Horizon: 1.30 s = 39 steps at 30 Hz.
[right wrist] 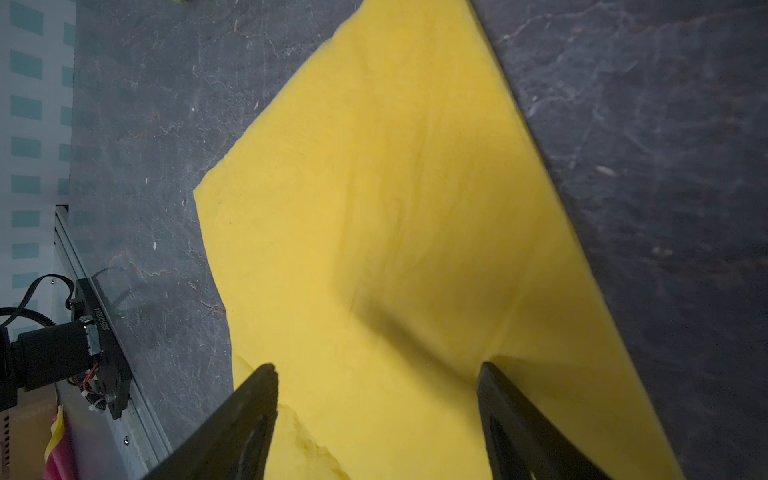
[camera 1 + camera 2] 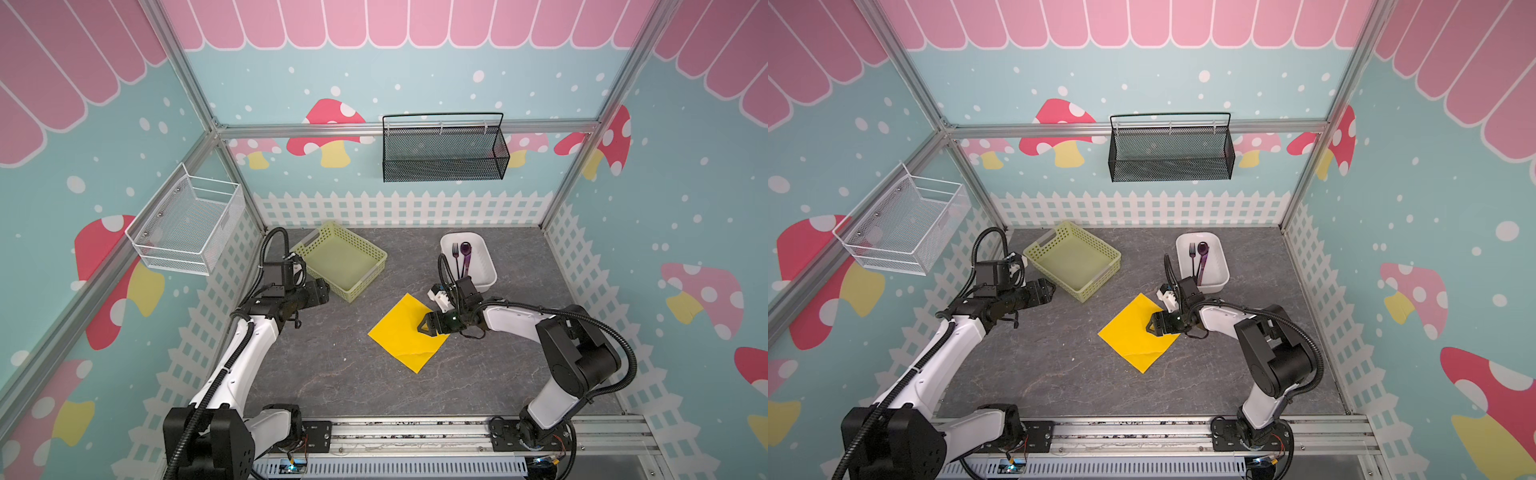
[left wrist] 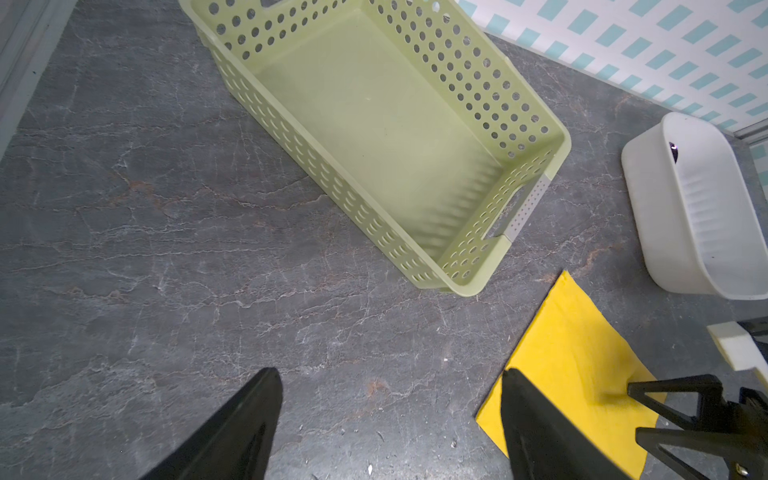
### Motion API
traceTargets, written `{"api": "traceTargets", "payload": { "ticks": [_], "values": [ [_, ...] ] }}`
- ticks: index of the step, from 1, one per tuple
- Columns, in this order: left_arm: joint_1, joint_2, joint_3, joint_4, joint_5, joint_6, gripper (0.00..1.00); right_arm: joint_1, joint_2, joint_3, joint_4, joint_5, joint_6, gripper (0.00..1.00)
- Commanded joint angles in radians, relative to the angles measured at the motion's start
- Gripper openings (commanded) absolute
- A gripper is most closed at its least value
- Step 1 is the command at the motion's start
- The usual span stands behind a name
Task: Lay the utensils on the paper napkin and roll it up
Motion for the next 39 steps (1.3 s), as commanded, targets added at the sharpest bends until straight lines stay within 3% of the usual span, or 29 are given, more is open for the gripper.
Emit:
{"api": "traceTargets", "payload": {
  "ticks": [1,9,22,28,39],
  "values": [
    [0.007,0.002,-0.01,-0.006,-0.014,0.015,0.84,-0.005,0.013,-0.074,-0.096,0.001,0.045,0.77],
    [0.008,0.008,-0.007,-0.008,-0.007,0.014,0.84,0.006,0.017,-0.084,-0.051,-0.038,0.089,0.77],
    [0.005,0.034,-0.002,-0.011,0.029,0.005,0.83,0.001,-0.068,0.033,-0.015,0.033,0.081,0.77],
    [0.004,0.03,0.001,-0.008,0.02,0.005,0.83,-0.039,-0.103,0.192,-0.128,0.104,0.034,0.76],
    [0.006,0.026,0.013,-0.033,-0.055,-0.043,0.84,-0.16,0.084,0.589,-0.397,0.345,-0.064,0.74]
  ]
}}
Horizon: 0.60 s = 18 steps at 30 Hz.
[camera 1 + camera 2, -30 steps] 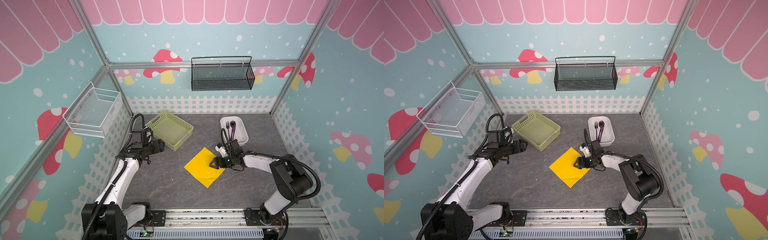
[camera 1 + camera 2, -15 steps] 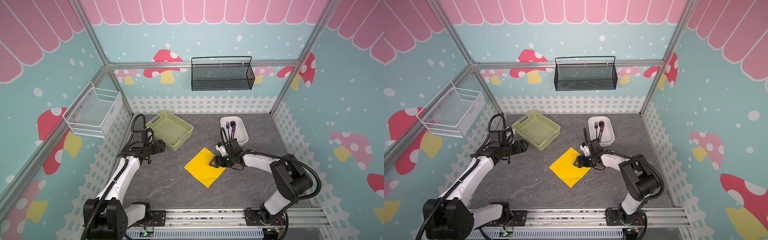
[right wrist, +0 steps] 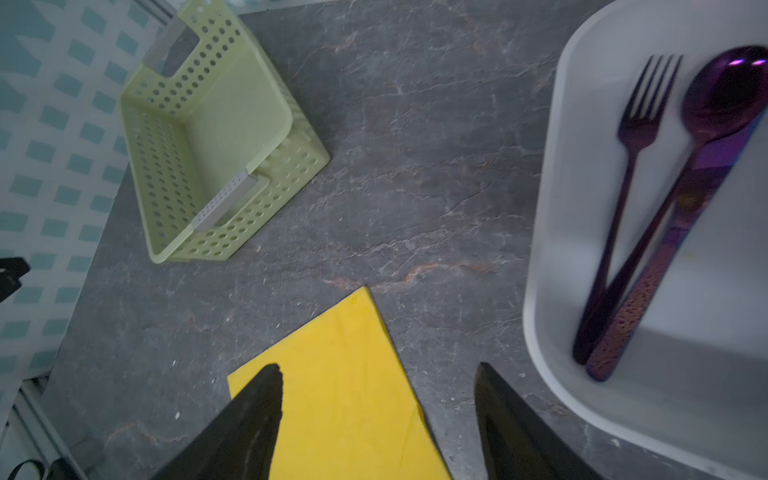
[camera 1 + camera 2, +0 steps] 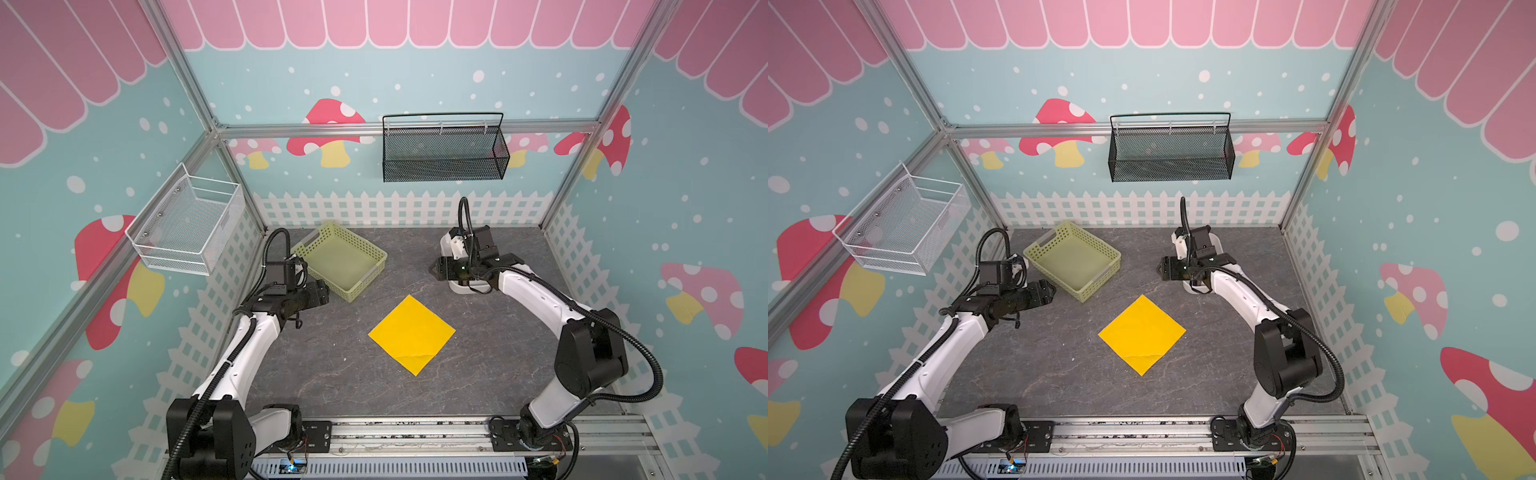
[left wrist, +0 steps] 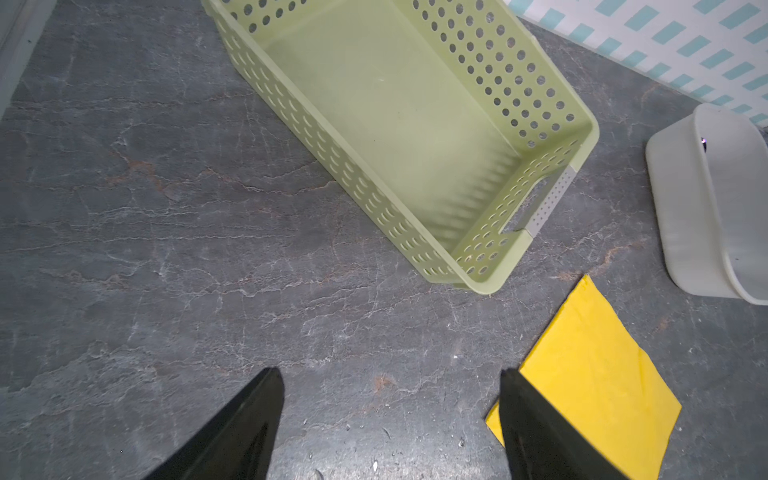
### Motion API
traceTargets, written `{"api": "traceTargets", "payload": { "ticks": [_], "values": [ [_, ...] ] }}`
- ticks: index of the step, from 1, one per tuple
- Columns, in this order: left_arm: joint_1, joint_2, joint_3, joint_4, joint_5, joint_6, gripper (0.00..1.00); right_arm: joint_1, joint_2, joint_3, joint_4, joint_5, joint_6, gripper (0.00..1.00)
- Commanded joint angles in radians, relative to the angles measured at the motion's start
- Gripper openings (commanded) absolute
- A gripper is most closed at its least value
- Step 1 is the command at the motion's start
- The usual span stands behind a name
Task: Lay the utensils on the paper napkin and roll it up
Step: 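Move the right gripper over the white tray above the purple spoon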
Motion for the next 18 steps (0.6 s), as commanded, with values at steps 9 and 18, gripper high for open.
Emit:
{"api": "traceTargets", "payload": {
  "ticks": [9,18],
  "values": [
    [0.007,0.013,0.054,-0.058,-0.041,-0.074,0.85,-0.123,0.248,0.232,-0.168,0.198,-0.055,0.63],
    [0.008,0.046,0.066,-0.084,-0.041,-0.082,0.84,-0.154,0.429,0.421,-0.244,0.274,-0.027,0.34]
  ]
}}
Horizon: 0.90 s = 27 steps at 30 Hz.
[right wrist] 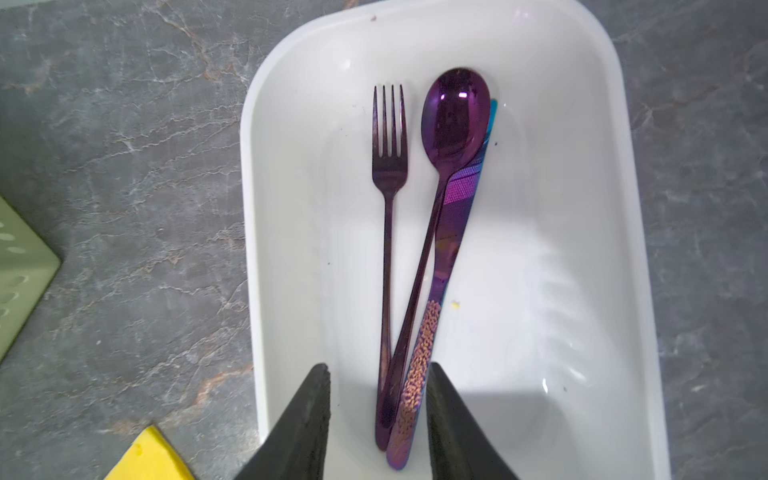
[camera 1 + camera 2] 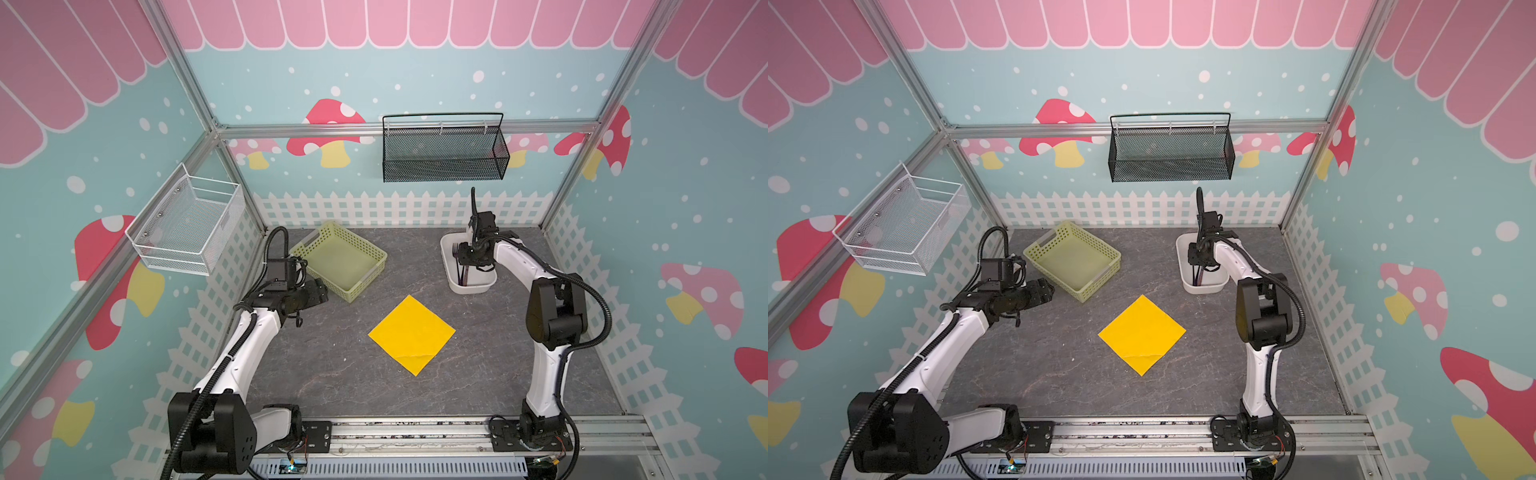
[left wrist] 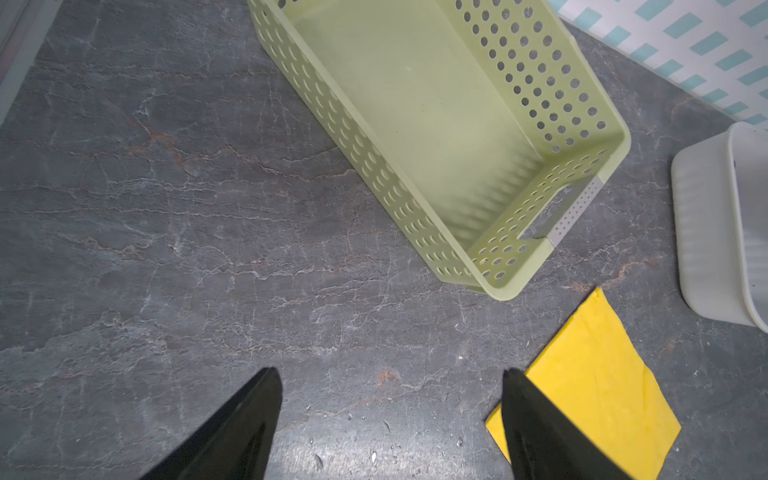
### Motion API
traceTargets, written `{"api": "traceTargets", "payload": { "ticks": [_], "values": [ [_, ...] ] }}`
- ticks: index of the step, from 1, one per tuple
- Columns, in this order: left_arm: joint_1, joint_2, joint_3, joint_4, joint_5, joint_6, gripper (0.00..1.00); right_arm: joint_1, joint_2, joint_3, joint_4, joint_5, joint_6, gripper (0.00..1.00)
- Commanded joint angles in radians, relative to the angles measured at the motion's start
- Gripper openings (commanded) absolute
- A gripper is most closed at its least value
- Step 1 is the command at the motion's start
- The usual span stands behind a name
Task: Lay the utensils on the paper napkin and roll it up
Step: 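Move the right gripper over the white tray above the purple spoon, then lower the right gripper into the tray and close on the spoon handle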
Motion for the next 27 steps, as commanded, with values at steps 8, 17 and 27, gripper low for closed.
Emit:
{"api": "traceTargets", "payload": {
  "ticks": [8,17,27],
  "values": [
    [0.008,0.014,0.026,-0.03,-0.027,-0.028,0.84,-0.013,0.183,0.219,-0.119,0.081,0.031,0.23],
    [0.008,0.02,0.031,-0.039,-0.009,-0.033,0.83,-0.018,0.288,0.345,-0.151,0.113,0.064,0.2],
    [0.007,0.007,0.03,-0.04,-0.021,-0.025,0.83,-0.026,0.345,0.392,-0.156,0.111,0.095,0.19]
  ]
}}
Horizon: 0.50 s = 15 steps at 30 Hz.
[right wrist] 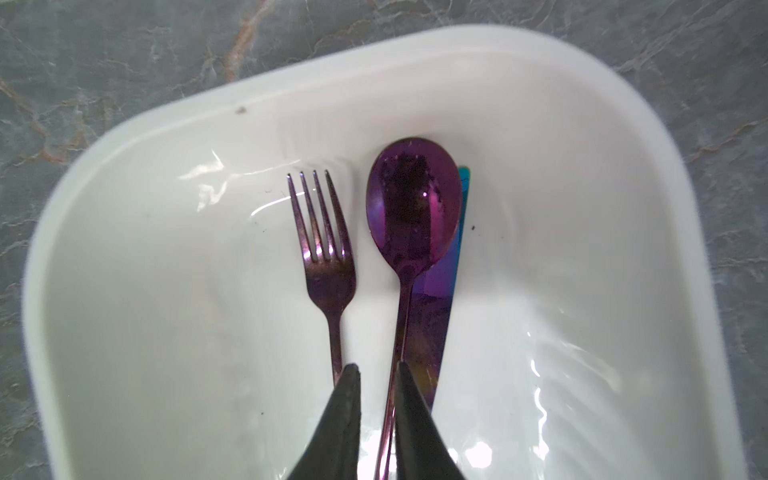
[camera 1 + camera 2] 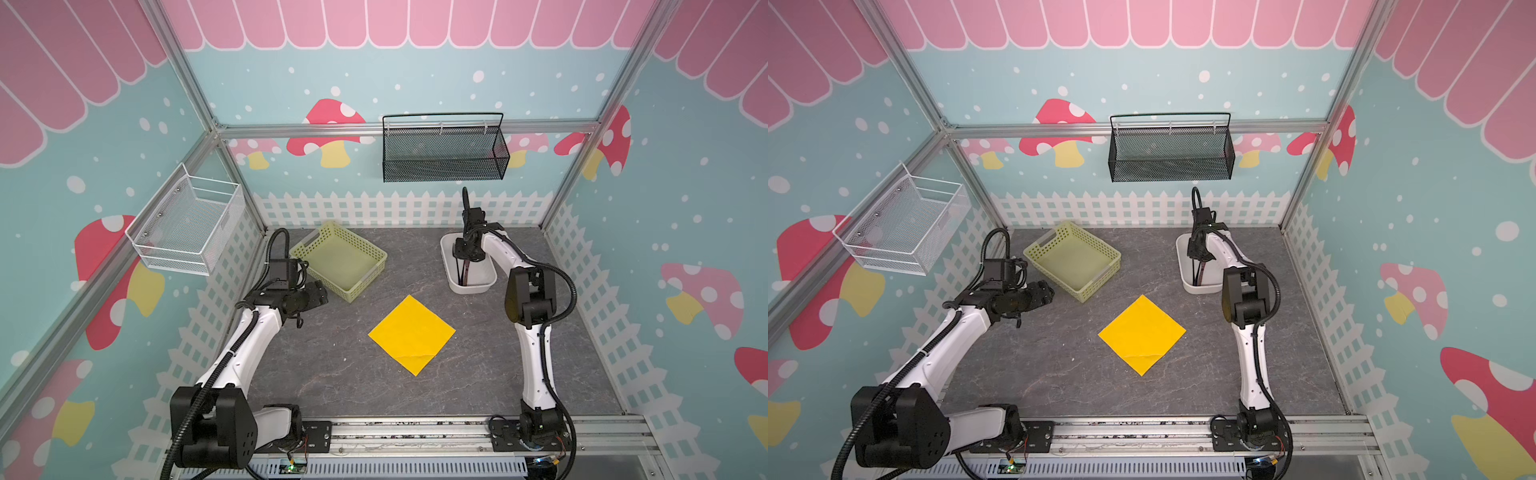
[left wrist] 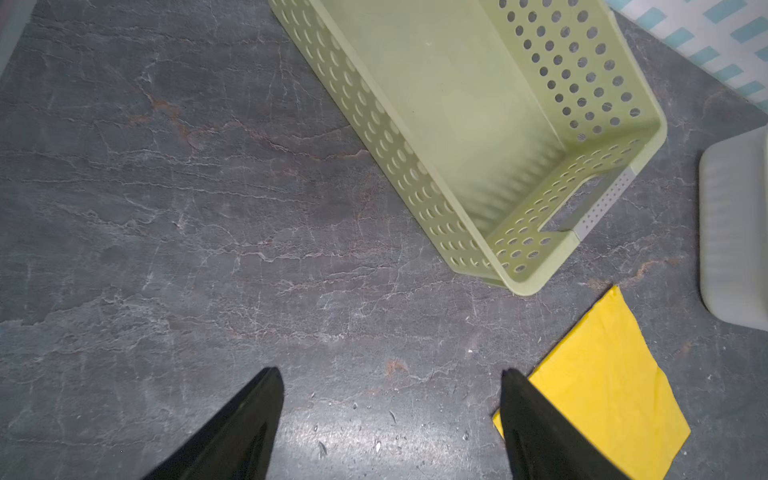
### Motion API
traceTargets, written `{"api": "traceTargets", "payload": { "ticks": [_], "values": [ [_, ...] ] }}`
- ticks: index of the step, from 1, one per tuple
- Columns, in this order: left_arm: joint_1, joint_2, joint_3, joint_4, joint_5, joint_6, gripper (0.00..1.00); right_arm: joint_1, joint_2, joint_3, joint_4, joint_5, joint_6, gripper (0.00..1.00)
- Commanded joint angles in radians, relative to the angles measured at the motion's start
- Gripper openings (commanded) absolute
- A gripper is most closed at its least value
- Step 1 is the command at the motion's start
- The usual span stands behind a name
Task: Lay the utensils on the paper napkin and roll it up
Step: 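Lower the right gripper into the tray and close on the spoon handle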
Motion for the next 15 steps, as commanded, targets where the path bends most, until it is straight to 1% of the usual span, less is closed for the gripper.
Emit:
{"api": "traceTargets", "payload": {
  "ticks": [1,15],
  "values": [
    [0.008,-0.01,0.03,-0.02,-0.007,-0.002,0.83,-0.012,0.026,0.021,-0.03,0.02,0.026,0.19],
    [0.009,-0.006,0.034,-0.02,-0.003,0.0,0.83,-0.016,0.059,0.03,-0.026,0.008,0.058,0.16]
  ]
}}
